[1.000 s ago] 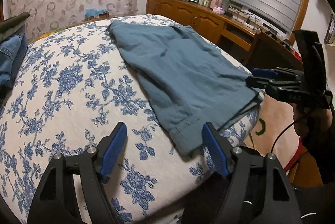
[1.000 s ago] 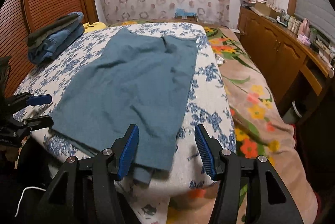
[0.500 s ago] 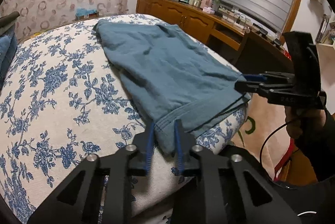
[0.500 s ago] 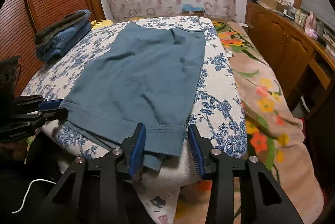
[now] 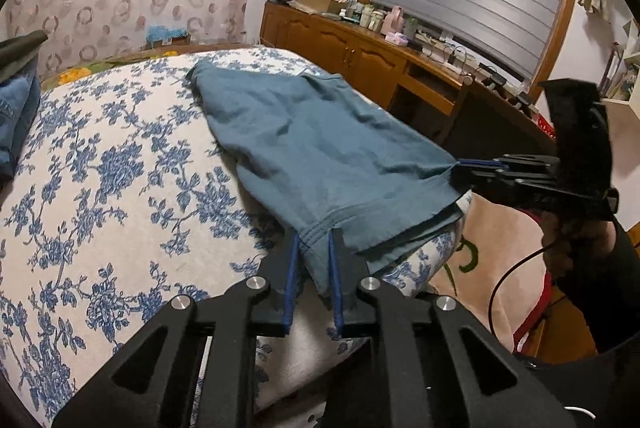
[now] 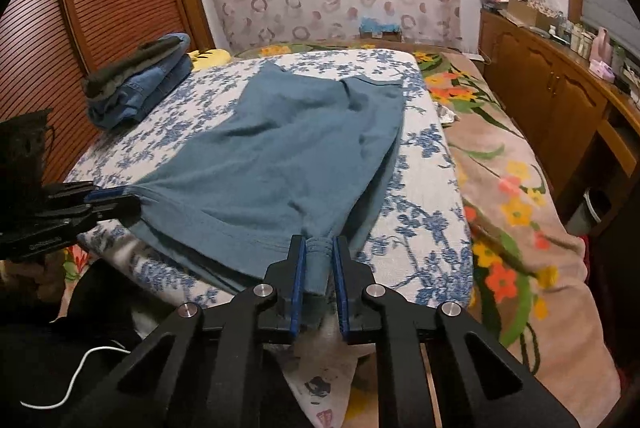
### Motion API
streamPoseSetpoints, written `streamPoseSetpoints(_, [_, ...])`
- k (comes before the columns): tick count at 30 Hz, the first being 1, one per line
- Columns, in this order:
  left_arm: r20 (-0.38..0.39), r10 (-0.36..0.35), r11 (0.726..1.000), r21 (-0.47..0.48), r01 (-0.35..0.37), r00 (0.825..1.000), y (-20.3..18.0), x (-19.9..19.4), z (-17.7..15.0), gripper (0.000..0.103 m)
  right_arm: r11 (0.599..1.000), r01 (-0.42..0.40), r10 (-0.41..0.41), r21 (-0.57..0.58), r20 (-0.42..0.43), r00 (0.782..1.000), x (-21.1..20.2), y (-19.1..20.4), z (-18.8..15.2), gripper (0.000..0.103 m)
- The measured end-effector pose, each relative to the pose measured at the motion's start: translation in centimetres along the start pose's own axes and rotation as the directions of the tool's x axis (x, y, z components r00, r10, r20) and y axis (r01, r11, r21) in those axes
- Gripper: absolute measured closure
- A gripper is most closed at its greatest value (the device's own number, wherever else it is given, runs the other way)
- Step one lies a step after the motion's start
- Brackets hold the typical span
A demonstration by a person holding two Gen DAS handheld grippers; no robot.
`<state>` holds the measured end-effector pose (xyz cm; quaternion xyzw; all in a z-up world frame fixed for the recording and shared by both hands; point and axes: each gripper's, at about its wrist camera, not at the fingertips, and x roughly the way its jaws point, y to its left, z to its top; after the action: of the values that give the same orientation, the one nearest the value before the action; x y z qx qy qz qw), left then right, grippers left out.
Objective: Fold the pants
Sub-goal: 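Grasp the shorts hem with the left tool while the right tool grasps beside it, then lift the held hem high off the bed with both tools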
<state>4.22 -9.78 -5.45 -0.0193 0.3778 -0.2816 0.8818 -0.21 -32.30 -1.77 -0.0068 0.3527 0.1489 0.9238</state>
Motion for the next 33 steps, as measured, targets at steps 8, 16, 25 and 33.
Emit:
streamPoseSetpoints(8, [-0.043,0.020,0.999,-0.034,-0.022,0.999,0.9,0.8,-0.6,0.081,1.000,0.007,-0.007,0.009,-0.025,1.000,0.5,0.0,-0.5,0.090])
streamPoseSetpoints(16, [-0.053,0.014,0.996,-0.082,-0.018,0.998,1.5,1.5,-0.2,0.064,0.998,0.021,-0.019,0.055,-0.026,0.999,1.0,-0.2,-0.4,0.089])
streamPoseSetpoints(25, [-0.071,0.013,0.998,-0.053,-0.017,0.997,0.3,2.4,-0.3,0.060,0.997,0.020,-0.018,0.073,-0.024,1.000,1.4,-0.5,-0.8,0.083])
streamPoseSetpoints(33, [-0.051,0.018,0.999,-0.050,-0.021,0.999,0.6,2.4,-0.4,0.082,0.996,-0.001,0.005,0.085,-0.048,0.999,2.3,-0.1,-0.7,0.068])
